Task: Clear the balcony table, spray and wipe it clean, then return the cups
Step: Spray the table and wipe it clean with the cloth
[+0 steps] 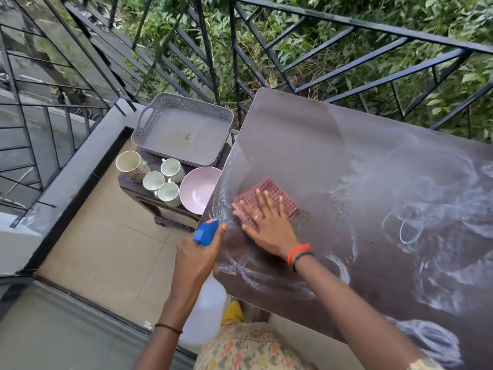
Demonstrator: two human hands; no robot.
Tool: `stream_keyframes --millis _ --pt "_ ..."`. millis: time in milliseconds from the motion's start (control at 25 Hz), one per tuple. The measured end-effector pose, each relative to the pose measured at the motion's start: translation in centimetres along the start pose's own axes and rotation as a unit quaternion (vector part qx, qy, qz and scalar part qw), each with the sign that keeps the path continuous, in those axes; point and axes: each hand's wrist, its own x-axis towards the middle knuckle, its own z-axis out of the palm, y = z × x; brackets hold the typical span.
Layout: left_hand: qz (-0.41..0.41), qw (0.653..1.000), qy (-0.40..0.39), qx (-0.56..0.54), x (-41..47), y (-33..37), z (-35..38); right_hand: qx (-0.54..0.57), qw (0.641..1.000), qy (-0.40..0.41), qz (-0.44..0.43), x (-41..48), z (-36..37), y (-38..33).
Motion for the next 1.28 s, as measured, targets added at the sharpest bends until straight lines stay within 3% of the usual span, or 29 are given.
stream_keyframes --millis 120,280,400,520,760,920,1080,1200,1280 --pt "-0.006 1.000 0.017 -0.010 0.8 0.5 0.2 -0.034 0.999 0.021 -0.030 -6.2 2.5 0.9" --pt "-0.016 1.000 0.006 -0.018 1.1 1.3 0.1 -0.069 0.997 0.020 0.010 -10.7 1.6 7.4" --pt "-0.015 1.000 0.006 -0.020 1.2 1.3 0.0 -0.033 0.995 0.007 0.094 -8.2 -0.4 10.5" --pt "-0.011 1.000 -0.006 -0.020 1.2 1.0 0.0 -0.020 0.990 0.031 0.135 -3.6 -1.1 8.7" --pt "-0.030 0.999 0.012 -0.007 2.0 0.8 -0.1 -0.023 0.998 0.051 -0.014 -4.3 2.9 -2.1" --pt "-0.013 1.000 0.027 -0.004 2.5 0.5 -0.7 -0.046 0.994 0.051 -0.089 -9.9 4.6 -2.0" --pt "-0.010 0.999 0.039 -0.024 2.3 0.2 -1.5 -0.077 0.993 0.053 -0.072 -9.3 3.1 1.5" --pt "-0.004 0.998 0.056 -0.021 2.3 -0.2 -2.3 -0.051 0.996 0.065 -0.031 -5.2 2.7 -1.5" --pt "-0.001 0.998 0.066 -0.022 2.5 -0.6 -2.7 -0.028 0.996 0.054 -0.059 -3.3 3.6 -5.2"
